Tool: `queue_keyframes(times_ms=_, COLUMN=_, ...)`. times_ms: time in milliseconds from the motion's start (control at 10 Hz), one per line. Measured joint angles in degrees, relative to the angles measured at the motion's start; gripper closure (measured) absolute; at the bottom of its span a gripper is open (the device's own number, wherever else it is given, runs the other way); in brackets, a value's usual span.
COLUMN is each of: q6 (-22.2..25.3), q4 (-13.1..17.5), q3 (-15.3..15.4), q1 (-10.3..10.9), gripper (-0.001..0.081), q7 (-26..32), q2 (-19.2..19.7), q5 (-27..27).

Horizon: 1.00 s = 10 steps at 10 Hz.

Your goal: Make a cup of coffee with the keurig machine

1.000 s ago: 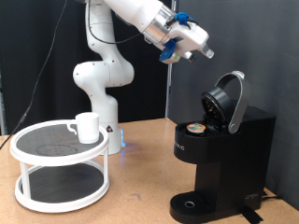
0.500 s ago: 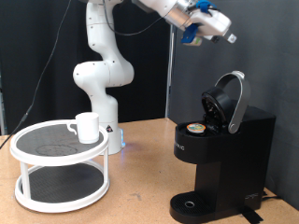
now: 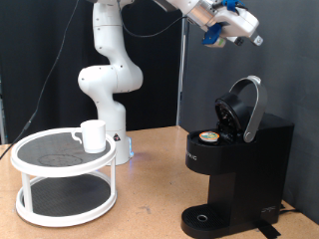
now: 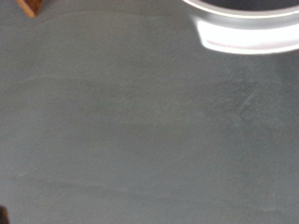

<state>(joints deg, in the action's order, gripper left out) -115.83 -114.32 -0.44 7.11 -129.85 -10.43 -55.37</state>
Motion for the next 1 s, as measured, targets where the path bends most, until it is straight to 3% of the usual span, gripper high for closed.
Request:
queue_keyframes(times_ms=500, q6=-5.33, q4=-0.11, q3=6.59, q1=1.29, gripper=0.0072, q7=-5.33, q2=0.83, q5=3.62)
queue_keyframes(times_ms=1000, q6=-9.62, q4=-0.52, q3=9.06, q1=1.36, gripper=0.0072, q7=-7.22, q2=2.09, q5=5.87)
